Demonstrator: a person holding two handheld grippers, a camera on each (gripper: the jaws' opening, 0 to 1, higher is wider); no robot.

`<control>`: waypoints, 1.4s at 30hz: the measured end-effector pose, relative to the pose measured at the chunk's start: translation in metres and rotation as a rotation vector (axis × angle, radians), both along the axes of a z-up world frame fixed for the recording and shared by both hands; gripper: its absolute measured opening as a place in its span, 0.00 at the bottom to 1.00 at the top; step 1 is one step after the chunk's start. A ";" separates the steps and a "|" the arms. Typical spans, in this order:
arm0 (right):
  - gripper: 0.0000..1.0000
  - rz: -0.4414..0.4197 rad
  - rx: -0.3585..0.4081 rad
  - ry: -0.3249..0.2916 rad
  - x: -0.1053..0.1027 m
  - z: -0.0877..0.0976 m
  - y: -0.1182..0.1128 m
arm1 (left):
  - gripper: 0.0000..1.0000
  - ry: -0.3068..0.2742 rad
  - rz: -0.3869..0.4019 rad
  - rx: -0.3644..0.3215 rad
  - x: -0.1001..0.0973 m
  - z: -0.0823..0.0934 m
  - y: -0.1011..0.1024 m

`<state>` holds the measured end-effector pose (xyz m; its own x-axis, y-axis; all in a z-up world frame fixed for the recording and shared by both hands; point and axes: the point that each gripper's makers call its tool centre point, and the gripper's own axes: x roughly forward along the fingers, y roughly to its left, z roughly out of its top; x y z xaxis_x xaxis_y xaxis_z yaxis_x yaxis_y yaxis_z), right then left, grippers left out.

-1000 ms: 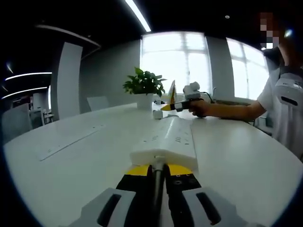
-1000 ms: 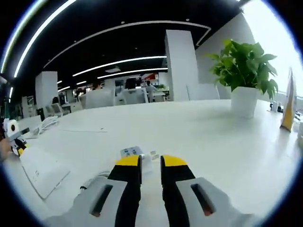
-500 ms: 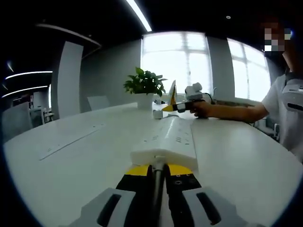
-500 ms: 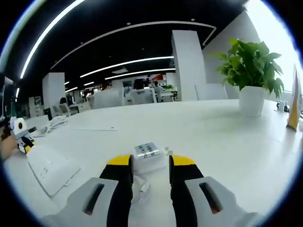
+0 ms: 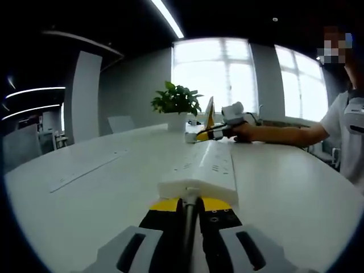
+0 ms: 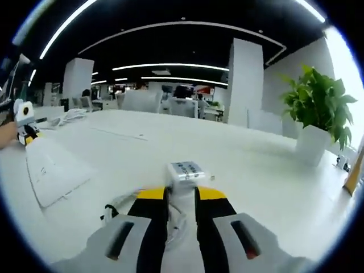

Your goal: Straighten the power strip on the desk, plug the charger into it

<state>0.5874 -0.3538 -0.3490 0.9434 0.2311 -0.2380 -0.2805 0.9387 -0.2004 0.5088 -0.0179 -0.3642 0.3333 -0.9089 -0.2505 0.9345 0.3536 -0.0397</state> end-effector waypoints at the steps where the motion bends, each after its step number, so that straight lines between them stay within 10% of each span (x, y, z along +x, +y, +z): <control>1: 0.17 0.003 -0.001 -0.001 0.000 0.000 0.000 | 0.15 0.000 0.000 0.000 0.000 0.000 0.000; 21: 0.31 -0.100 0.125 0.041 -0.002 0.001 -0.018 | 0.16 0.002 0.001 -0.007 0.000 0.000 0.003; 31: 0.50 -0.271 0.327 0.089 0.000 0.006 -0.021 | 0.17 -0.010 0.014 -0.006 0.000 0.001 0.005; 42: 0.50 -0.448 0.331 -0.015 0.025 0.030 0.002 | 0.22 -0.013 0.042 -0.004 0.000 0.004 0.010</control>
<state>0.6120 -0.3515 -0.3191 0.9693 -0.1331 -0.2065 0.1609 0.9791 0.1243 0.5091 -0.0082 -0.3602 0.3747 -0.8951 -0.2418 0.9192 0.3926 -0.0290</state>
